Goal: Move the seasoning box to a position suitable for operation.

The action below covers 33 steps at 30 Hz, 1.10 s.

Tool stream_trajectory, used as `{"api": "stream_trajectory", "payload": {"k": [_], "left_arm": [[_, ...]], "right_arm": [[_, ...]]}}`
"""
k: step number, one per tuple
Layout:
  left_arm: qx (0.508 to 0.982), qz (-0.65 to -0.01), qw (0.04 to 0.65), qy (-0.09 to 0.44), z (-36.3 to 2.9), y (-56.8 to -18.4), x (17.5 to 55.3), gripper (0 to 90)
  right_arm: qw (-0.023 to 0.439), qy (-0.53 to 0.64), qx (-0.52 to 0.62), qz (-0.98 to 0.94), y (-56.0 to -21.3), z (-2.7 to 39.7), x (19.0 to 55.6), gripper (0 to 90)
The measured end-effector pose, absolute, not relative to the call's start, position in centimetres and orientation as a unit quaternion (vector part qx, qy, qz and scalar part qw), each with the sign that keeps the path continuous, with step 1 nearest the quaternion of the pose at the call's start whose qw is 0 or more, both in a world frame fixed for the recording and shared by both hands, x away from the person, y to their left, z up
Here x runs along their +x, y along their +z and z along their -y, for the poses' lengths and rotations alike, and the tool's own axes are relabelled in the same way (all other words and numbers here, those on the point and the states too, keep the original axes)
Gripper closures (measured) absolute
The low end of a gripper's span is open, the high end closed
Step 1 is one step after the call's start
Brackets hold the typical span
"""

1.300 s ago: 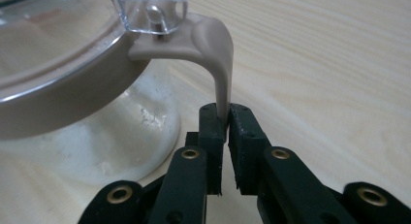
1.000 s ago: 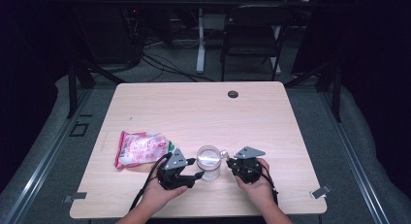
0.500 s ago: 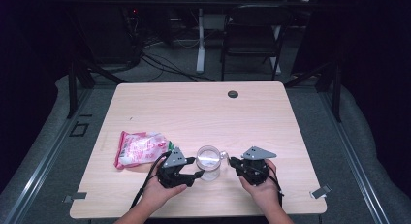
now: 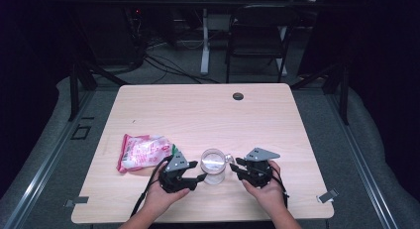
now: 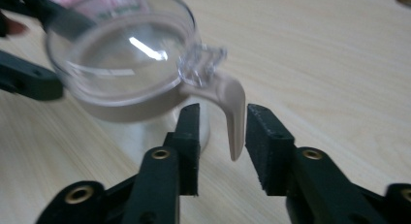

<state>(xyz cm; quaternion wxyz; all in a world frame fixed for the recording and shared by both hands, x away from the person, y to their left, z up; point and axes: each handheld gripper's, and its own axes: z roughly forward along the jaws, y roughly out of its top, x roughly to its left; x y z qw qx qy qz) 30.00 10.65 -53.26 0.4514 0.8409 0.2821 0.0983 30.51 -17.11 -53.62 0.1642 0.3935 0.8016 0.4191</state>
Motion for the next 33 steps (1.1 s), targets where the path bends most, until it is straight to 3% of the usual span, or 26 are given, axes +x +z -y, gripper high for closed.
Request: {"api": "stream_trajectory", "payload": {"k": [6,12,16,24,29,33], "left_arm": [[0.842,-0.280,0.451,0.098,-10.5,-53.4,30.0,44.3],[0.843,-0.277,0.454,0.085,-10.4,-53.4,29.9,45.3],[0.844,-0.273,0.455,0.078,-10.5,-53.3,29.9,45.3],[0.851,-0.259,0.452,0.073,-10.2,-52.8,29.4,45.6],[0.849,-0.256,0.456,0.079,-10.7,-52.3,29.4,46.3],[0.842,-0.260,0.467,0.079,-11.2,-51.8,29.6,46.3]], "right_arm": [[0.164,0.408,0.384,-0.812,-55.1,16.3,32.0,61.6],[0.168,0.402,0.375,-0.818,-55.1,16.1,32.3,76.3],[0.168,0.391,0.361,-0.830,-54.9,16.2,31.8,76.6],[0.164,0.373,0.344,-0.846,-54.5,16.5,30.4,75.6],[0.154,0.385,0.339,-0.844,-54.2,16.7,30.2,64.6],[0.154,0.392,0.337,-0.842,-53.2,17.1,29.4,61.7]]}}
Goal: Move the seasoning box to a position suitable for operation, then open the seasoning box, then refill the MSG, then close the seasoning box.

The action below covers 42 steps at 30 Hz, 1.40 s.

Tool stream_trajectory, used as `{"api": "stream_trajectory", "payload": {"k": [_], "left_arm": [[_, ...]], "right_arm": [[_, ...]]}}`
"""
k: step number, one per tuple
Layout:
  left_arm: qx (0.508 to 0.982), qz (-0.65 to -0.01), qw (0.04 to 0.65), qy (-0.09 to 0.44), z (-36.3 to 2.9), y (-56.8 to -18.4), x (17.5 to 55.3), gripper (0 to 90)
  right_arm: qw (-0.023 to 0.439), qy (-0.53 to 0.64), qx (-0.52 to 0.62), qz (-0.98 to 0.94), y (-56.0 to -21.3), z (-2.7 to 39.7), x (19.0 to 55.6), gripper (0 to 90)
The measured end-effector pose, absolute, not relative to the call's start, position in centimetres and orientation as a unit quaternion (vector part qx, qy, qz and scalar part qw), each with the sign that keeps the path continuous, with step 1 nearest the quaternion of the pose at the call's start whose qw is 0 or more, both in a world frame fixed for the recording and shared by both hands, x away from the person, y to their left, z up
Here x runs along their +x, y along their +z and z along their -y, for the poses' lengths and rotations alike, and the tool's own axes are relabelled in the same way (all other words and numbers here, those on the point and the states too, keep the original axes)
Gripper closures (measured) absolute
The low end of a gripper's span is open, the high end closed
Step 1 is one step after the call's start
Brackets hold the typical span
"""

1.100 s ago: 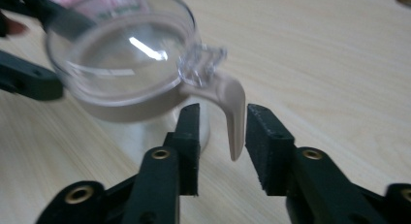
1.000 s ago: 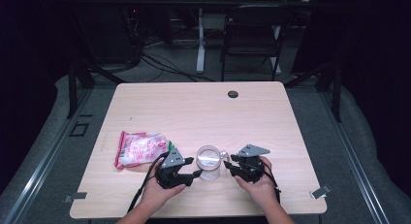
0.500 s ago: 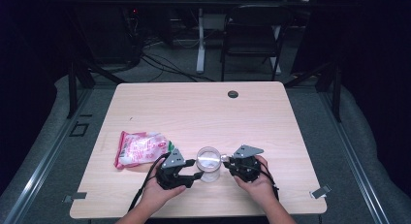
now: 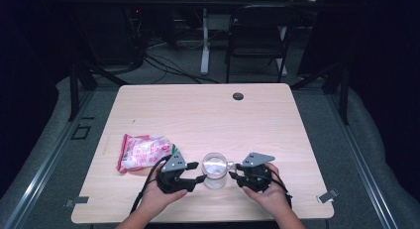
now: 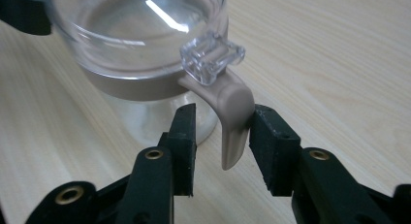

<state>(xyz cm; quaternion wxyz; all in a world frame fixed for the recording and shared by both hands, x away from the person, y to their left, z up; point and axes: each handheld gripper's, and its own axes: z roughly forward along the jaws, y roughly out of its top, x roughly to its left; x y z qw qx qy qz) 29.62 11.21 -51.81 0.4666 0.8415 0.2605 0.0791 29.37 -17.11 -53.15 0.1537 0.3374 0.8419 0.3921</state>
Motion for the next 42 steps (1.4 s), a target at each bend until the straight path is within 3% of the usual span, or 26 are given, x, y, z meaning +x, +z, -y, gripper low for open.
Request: {"api": "stream_trajectory", "payload": {"k": [8,13,21,29,42], "left_arm": [[0.835,-0.281,0.468,0.078,-11.7,-51.3,30.0,52.6],[0.837,-0.291,0.456,0.086,-11.7,-51.2,30.1,58.4],[0.836,-0.291,0.456,0.094,-11.7,-50.7,29.8,66.4],[0.835,-0.297,0.454,0.090,-11.7,-50.6,29.9,78.9],[0.830,-0.304,0.459,0.088,-11.9,-50.5,30.1,88.2]], "right_arm": [[0.148,0.431,0.362,-0.813,-50.6,18.6,28.5,57.8],[0.169,0.443,0.380,-0.794,-50.1,18.3,28.3,64.1],[0.188,0.451,0.396,-0.778,-49.3,17.4,28.4,65.9],[0.212,0.461,0.397,-0.765,-48.9,16.4,28.3,77.9],[0.184,0.459,0.404,-0.770,-49.2,15.8,28.9,81.0]]}}
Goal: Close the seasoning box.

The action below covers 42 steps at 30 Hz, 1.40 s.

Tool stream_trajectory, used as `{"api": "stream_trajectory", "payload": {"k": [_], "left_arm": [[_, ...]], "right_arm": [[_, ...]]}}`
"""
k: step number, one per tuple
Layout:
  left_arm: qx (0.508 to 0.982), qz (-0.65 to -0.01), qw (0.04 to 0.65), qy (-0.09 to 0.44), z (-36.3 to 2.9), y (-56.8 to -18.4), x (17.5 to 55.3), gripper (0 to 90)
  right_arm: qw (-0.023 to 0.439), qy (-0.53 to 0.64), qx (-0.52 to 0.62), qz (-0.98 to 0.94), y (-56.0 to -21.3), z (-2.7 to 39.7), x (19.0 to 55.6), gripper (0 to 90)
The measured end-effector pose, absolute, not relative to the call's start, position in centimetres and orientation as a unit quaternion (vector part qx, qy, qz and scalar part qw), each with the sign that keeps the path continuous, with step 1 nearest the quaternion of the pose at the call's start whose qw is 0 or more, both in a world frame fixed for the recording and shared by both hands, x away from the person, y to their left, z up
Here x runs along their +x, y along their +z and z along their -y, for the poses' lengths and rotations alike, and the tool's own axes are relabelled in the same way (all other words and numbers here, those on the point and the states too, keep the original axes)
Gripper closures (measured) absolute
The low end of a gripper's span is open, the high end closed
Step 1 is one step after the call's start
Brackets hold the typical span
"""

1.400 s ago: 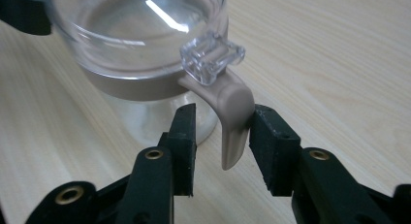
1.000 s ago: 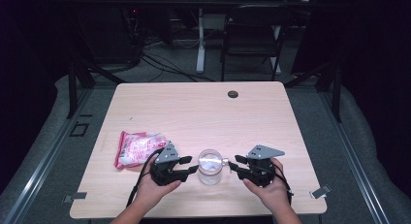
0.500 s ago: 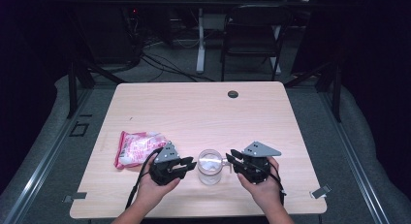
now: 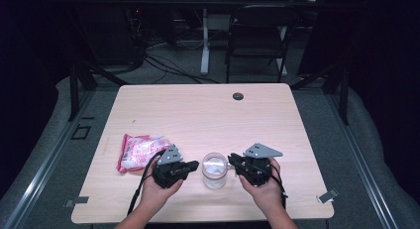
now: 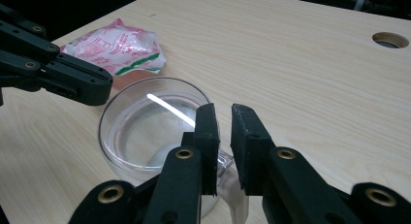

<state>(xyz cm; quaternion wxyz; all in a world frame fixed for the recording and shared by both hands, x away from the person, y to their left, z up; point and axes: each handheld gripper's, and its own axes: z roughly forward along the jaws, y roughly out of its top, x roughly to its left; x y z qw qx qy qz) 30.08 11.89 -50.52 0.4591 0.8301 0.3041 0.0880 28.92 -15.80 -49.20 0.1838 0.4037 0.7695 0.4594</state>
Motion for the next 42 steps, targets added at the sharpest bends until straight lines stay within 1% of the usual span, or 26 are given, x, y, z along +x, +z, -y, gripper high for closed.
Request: {"api": "stream_trajectory", "payload": {"k": [4,9,17,22,28,42], "left_arm": [[0.831,-0.305,0.458,0.086,-12.0,-50.6,30.1,90.0],[0.832,-0.304,0.456,0.085,-12.1,-50.7,30.0,90.0],[0.840,-0.297,0.447,0.084,-11.8,-51.1,29.9,90.0],[0.843,-0.294,0.442,0.081,-11.7,-51.4,29.8,90.0],[0.848,-0.290,0.438,0.075,-11.4,-51.7,29.8,90.0],[0.855,-0.277,0.435,0.064,-10.5,-52.1,29.2,90.0]], "right_arm": [[0.187,0.463,0.408,-0.765,-49.2,15.9,28.9,81.0],[0.177,0.464,0.412,-0.764,-49.2,16.1,29.0,80.9],[0.176,0.449,0.419,-0.770,-49.5,16.2,28.8,80.9],[0.157,0.450,0.434,-0.765,-49.8,16.6,28.7,79.8],[0.150,0.456,0.438,-0.760,-49.9,16.7,28.9,80.7],[0.161,0.455,0.440,-0.757,-49.9,16.8,29.2,81.9]]}}
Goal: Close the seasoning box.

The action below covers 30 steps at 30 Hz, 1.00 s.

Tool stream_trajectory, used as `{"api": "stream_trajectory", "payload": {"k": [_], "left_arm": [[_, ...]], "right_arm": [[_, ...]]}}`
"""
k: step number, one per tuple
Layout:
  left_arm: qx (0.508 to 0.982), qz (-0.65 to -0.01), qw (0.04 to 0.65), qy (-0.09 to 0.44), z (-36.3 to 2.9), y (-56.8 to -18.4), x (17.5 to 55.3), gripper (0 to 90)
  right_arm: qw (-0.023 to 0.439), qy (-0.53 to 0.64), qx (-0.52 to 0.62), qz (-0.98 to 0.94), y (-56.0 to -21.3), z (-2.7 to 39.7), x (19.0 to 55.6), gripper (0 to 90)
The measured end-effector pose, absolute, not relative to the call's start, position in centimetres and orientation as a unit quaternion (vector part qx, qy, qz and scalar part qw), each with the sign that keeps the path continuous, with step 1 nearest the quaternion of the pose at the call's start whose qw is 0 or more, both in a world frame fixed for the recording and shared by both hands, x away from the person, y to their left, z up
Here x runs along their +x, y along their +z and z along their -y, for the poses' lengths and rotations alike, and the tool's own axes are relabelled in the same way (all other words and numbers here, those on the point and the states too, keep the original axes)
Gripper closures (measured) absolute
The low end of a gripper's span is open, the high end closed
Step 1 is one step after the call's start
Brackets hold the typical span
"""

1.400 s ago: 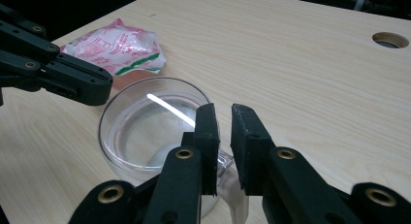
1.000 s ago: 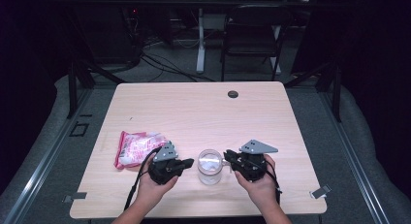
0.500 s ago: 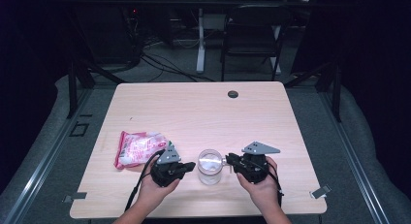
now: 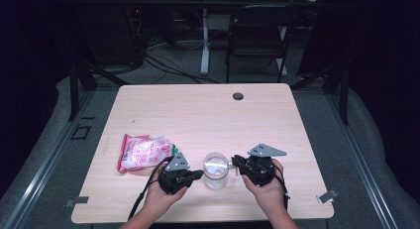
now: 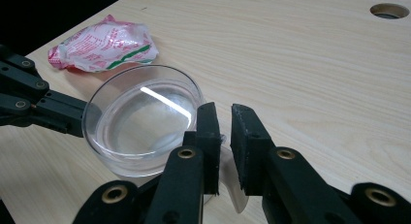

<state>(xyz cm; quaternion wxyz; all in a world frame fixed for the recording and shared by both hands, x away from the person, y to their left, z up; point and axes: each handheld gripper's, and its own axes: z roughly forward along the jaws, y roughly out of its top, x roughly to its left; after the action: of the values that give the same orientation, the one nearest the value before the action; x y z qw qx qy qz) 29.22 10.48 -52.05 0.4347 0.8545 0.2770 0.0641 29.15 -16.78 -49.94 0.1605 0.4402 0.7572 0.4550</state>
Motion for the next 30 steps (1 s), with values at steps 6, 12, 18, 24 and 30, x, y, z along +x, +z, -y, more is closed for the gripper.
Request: {"api": "stream_trajectory", "payload": {"k": [6,12,18,24,30], "left_arm": [[0.860,-0.273,0.427,0.065,-10.21,-52.15,29.07,90.0],[0.858,-0.273,0.430,0.066,-10.24,-52.08,29.04,90.0],[0.856,-0.273,0.433,0.067,-10.22,-52.00,28.98,90.0],[0.855,-0.272,0.437,0.069,-10.28,-51.79,28.97,90.0],[0.853,-0.268,0.442,0.072,-10.28,-51.48,28.98,90.0]], "right_arm": [[0.162,0.454,0.439,-0.758,-49.95,16.77,29.13,82.7],[0.165,0.454,0.436,-0.759,-49.97,16.74,29.06,83.8],[0.167,0.456,0.434,-0.759,-50.00,16.68,29.01,85.0],[0.168,0.456,0.434,-0.758,-50.04,16.65,29.00,84.9],[0.169,0.457,0.435,-0.757,-50.10,16.65,28.95,84.2]]}}
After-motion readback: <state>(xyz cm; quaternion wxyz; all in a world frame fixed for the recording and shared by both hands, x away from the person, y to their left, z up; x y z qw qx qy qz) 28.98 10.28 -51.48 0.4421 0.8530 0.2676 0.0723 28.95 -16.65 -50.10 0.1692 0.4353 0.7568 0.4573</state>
